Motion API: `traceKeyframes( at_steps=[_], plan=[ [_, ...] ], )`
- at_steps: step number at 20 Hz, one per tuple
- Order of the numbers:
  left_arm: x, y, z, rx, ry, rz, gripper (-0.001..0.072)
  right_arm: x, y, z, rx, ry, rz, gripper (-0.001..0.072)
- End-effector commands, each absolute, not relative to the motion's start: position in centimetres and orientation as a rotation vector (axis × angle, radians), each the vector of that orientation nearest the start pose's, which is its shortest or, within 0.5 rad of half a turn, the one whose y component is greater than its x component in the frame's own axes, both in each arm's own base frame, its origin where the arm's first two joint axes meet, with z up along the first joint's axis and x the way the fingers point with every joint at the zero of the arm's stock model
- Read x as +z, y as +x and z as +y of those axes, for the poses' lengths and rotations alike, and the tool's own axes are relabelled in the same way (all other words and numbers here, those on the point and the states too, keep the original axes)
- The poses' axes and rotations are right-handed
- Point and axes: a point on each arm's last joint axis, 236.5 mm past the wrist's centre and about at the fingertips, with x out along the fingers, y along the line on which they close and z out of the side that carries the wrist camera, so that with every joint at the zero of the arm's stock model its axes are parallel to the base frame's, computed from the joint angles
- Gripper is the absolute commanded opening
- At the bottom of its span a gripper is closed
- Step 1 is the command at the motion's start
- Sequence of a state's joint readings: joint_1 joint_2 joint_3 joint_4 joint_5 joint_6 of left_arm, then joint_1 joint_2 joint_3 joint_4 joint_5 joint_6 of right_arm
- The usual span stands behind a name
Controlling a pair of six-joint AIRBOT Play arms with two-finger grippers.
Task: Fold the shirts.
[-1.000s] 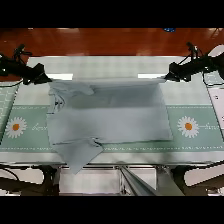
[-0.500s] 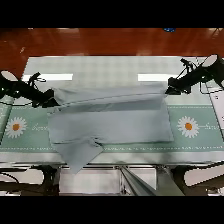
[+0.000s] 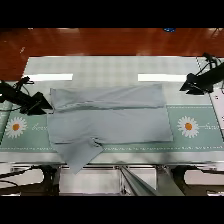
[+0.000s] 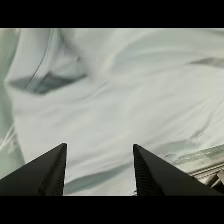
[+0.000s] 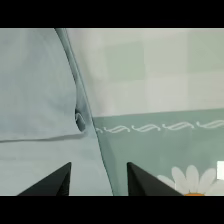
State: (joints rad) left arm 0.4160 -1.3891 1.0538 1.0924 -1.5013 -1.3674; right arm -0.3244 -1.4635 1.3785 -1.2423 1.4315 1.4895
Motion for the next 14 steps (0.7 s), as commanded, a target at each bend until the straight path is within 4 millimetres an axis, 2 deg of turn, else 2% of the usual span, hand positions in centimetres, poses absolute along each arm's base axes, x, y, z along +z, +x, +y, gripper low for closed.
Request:
traceKeyframes(
  at_steps=[1, 4, 7, 9, 11, 14],
  plan=[
    [-3.4, 24.5, 2.8, -0.063, -0.758, 1.554, 0.0509, 2.2, 35.2, -5.7, -0.034, 0.458, 1.291, 0.0409],
    [-6.1, 18.5, 1.0, 0.014, -0.91, 1.597, 0.0509, -0.6, 31.8, -1.2, 0.064, 0.551, 1.234, 0.0409],
    [-8.0, 14.5, -1.1, 0.049, -0.94, 1.697, 0.0509, -3.0, 28.9, 3.0, 0.169, 0.666, 1.211, 0.0409],
    [-8.6, 13.3, -1.7, 0.061, -0.943, 1.736, 0.0509, -4.2, 27.7, 4.2, 0.19, 0.705, 1.21, 0.0409],
    [-8.6, 13.2, -2.2, 0.064, -0.958, 1.749, 0.0509, -5.2, 27.0, 4.6, 0.19, 0.721, 1.223, 0.0409],
    [-8.8, 12.9, -2.9, 0.042, -0.915, 1.784, 0.0509, -5.0, 27.4, 4.7, 0.19, 0.738, 1.206, 0.0409]
  ],
)
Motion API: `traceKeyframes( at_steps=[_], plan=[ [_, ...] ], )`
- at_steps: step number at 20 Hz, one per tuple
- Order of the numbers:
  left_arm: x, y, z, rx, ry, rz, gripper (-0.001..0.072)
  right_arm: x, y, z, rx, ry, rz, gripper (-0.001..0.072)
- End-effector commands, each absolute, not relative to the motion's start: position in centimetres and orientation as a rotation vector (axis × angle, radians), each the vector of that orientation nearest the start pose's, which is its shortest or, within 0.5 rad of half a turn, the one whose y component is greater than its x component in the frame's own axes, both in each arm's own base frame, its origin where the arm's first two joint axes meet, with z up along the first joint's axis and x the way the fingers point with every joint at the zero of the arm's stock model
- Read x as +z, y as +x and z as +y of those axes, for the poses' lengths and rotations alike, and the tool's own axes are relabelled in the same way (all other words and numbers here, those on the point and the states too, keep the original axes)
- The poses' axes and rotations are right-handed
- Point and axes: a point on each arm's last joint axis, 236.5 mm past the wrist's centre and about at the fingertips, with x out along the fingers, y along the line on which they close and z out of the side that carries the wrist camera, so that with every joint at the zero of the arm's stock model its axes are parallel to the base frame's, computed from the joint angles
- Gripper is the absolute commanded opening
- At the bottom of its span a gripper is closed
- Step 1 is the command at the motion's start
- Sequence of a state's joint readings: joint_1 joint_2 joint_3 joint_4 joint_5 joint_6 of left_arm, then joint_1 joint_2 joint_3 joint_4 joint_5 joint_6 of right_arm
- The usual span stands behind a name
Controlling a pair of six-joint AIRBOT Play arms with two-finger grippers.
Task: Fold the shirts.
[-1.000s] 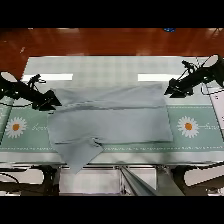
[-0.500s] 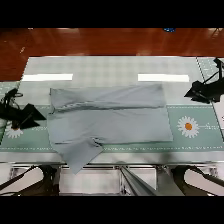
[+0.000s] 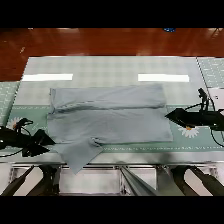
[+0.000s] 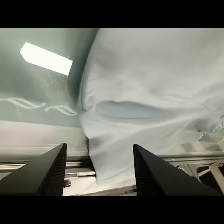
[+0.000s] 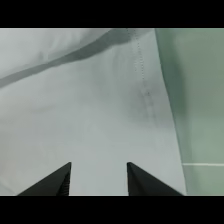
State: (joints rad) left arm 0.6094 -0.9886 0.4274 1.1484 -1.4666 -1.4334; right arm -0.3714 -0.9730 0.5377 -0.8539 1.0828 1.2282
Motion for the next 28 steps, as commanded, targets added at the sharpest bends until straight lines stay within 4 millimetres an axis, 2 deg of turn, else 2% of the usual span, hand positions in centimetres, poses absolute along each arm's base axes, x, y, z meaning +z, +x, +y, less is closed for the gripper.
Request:
traceKeyframes(
  at_steps=[1, 3, 8, 12, 13, 14, 15, 16, 17, 18, 19, 21, 22, 25, 28],
  plan=[
    [-9.0, 12.6, -2.9, 0.052, -0.9, 1.808, 0.0509, -4.8, 27.7, 4.8, 0.189, 0.751, 1.191, 0.0409],
    [-9.7, 12.3, -3.0, 0.069, -0.881, 1.848, 0.0509, -4.3, 28.3, 5.1, 0.197, 0.781, 1.166, 0.0409],
    [-11.1, 14.8, -4.9, 0.021, -0.879, 1.801, 0.0509, -3.7, 28.9, 5.4, 0.204, 0.817, 1.138, 0.0409],
    [-11.8, 14.0, -7.1, -0.06, -0.76, 1.87, 0.0507, -2.1, 30.3, 4.7, 0.2, 0.824, 1.087, 0.0409],
    [-11.8, 13.8, -7.6, -0.081, -0.729, 1.882, 0.0448, -1.2, 30.9, 4.0, 0.193, 0.833, 1.064, 0.041],
    [-11.7, 13.8, -7.9, -0.095, -0.715, 1.885, 0.0167, -0.2, 31.4, 3.0, 0.181, 0.843, 1.044, 0.0409],
    [-11.6, 14.0, -8.1, -0.107, -0.716, 1.875, 0.0028, 0.8, 31.7, 1.6, 0.165, 0.841, 1.024, 0.0409],
    [-11.4, 14.2, -8.2, -0.111, -0.723, 1.866, 0.0026, 1.2, 31.3, -0.3, 0.13, 0.821, 1.028, 0.0409],
    [-11.3, 14.3, -8.2, -0.116, -0.722, 1.856, 0.0026, 0.6, 30.1, -2.2, 0.073, 0.805, 1.071, 0.0409],
    [-11.2, 14.4, -8.2, -0.118, -0.719, 1.848, 0.0026, -1.2, 27.3, -4.0, -0.026, 0.82, 1.177, 0.0409],
    [-11.1, 14.5, -8.2, -0.119, -0.718, 1.839, 0.0026, -3.1, 24.1, -5.0, -0.142, 0.87, 1.295, 0.0409],
    [-10.9, 14.7, -8.3, -0.122, -0.722, 1.826, 0.0026, -5.7, 19.0, -4.6, -0.17, 0.844, 1.482, 0.0409],
    [-10.9, 14.7, -8.3, -0.122, -0.721, 1.826, 0.0026, -6.6, 17.8, -4.2, -0.182, 0.843, 1.526, 0.0409],
    [-10.9, 14.7, -8.3, -0.119, -0.725, 1.827, 0.0026, -8.2, 17.7, -1.5, -0.102, 0.889, 1.558, 0.0409],
    [-10.5, 15.5, -9.1, -0.134, -0.774, 1.797, 0.0026, -8.9, 17.2, 0.1, -0.043, 0.874, 1.64, 0.0409]
  ],
)
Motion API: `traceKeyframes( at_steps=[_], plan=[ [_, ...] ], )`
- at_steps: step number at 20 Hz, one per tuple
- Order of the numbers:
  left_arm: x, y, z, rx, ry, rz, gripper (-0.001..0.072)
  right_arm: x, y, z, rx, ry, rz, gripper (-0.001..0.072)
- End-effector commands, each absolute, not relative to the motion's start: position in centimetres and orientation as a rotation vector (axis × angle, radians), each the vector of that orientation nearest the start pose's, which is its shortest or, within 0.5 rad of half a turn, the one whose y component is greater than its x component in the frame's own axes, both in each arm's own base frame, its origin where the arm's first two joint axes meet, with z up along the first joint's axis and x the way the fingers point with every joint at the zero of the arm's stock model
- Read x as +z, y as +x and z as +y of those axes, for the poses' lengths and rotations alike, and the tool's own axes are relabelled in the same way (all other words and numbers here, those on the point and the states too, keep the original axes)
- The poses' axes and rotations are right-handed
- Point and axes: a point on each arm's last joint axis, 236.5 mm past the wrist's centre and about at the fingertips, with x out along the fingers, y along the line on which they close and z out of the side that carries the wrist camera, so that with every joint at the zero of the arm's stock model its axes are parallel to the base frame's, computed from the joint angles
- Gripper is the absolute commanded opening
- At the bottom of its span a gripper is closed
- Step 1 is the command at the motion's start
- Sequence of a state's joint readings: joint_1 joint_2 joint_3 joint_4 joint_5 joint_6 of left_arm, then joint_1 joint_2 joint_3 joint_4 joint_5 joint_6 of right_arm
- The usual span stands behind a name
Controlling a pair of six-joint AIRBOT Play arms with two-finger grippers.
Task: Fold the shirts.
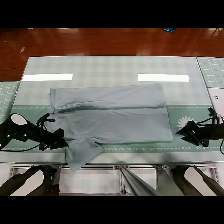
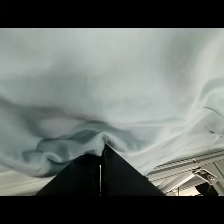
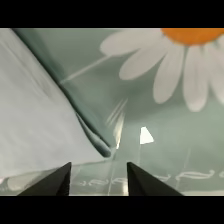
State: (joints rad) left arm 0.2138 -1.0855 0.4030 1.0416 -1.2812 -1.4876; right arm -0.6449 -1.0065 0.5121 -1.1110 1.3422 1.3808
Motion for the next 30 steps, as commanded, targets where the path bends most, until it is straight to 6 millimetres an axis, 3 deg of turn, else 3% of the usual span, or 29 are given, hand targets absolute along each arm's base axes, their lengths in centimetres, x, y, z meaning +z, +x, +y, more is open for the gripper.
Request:
traceKeyframes(
  at_steps=[1, 5, 10, 12, 14, 16, 18, 21, 25, 30],
  plan=[
    [-10.5, 15.7, -9.2, -0.135, -0.783, 1.788, 0.0026, -9.3, 17.1, 0.5, -0.03, 0.869, 1.664, 0.0409],
    [-10.5, 15.8, -9.2, -0.132, -0.783, 1.784, 0.0026, -10.8, 18.0, 1.1, -0.015, 0.905, 1.678, 0.0409],
    [-10.8, 16.3, -9.0, -0.121, -0.781, 1.763, 0.0026, -10.7, 21.5, 2.5, 0.039, 1.012, 1.554, 0.0409],
    [-10.8, 16.7, -9.0, -0.117, -0.787, 1.746, 0.0026, -11.2, 21.7, 3.9, 0.072, 0.967, 1.58, 0.0384],
    [-10.7, 17.0, -8.9, -0.118, -0.781, 1.737, 0.0026, -10.5, 22.5, 5.6, 0.171, 0.924, 1.557, 0.0026],
    [-10.1, 17.9, -8.7, -0.136, -0.765, 1.715, 0.0026, -8.9, 23.5, 5.8, 0.222, 0.907, 1.525, 0.0024],
    [-8.7, 20.3, -8.2, -0.173, -0.738, 1.646, 0.0026, -7.2, 25.0, 4.6, 0.231, 0.844, 1.493, 0.0024],
    [-5.2, 25.5, -6.2, -0.179, -0.718, 1.489, 0.0026, -5.2, 29.3, 1.6, 0.129, 0.793, 1.377, 0.0023],
    [-2.5, 32.1, -4.2, -0.152, -0.685, 1.308, 0.0026, -2.1, 34.8, 2.7, 0.189, 0.727, 1.219, 0.0023],
    [-2.7, 37.9, -3.3, -0.153, -0.685, 1.279, 0.0026, -2.2, 41.0, 4.5, 0.235, 0.729, 1.178, 0.0024]
  ],
)
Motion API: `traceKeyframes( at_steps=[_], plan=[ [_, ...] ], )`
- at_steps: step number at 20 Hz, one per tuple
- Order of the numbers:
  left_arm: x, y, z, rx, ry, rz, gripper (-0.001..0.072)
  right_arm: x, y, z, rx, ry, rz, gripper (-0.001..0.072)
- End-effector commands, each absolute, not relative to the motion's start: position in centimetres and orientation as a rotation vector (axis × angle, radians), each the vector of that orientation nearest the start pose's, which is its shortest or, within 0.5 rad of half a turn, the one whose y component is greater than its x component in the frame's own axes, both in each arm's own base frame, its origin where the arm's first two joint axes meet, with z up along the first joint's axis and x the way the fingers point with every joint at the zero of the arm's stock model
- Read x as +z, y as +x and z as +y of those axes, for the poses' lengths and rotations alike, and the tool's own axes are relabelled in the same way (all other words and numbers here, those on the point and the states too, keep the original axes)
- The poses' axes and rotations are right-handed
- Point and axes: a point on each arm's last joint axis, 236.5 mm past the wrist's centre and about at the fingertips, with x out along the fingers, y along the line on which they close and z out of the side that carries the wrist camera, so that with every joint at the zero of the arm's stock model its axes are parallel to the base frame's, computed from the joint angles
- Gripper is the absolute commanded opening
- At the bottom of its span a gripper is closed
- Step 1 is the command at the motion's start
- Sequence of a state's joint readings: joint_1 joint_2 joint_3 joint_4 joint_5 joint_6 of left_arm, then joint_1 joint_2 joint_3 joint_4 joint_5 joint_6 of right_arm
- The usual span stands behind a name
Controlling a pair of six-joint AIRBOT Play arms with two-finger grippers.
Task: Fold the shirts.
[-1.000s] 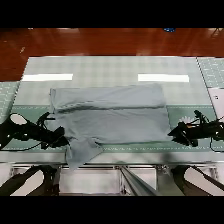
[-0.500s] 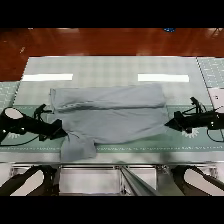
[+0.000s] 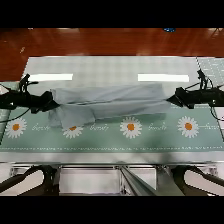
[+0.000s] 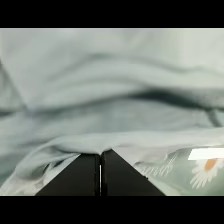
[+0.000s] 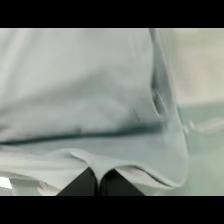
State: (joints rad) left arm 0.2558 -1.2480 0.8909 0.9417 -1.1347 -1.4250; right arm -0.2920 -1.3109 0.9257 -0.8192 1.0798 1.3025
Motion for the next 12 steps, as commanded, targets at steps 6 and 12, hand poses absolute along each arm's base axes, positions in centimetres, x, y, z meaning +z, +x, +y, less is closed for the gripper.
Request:
traceKeyframes(
  at_steps=[6, 12],
  plan=[
    [-4.4, 43.6, -2.2, -0.164, -0.681, 1.289, 0.0026, -4.0, 45.0, 5.2, 0.249, 0.723, 1.196, 0.0023],
    [-7.5, 45.9, -3.7, -0.239, -0.64, 1.367, 0.0027, -6.3, 47.1, 5.0, 0.226, 0.776, 1.211, 0.0026]
  ],
)
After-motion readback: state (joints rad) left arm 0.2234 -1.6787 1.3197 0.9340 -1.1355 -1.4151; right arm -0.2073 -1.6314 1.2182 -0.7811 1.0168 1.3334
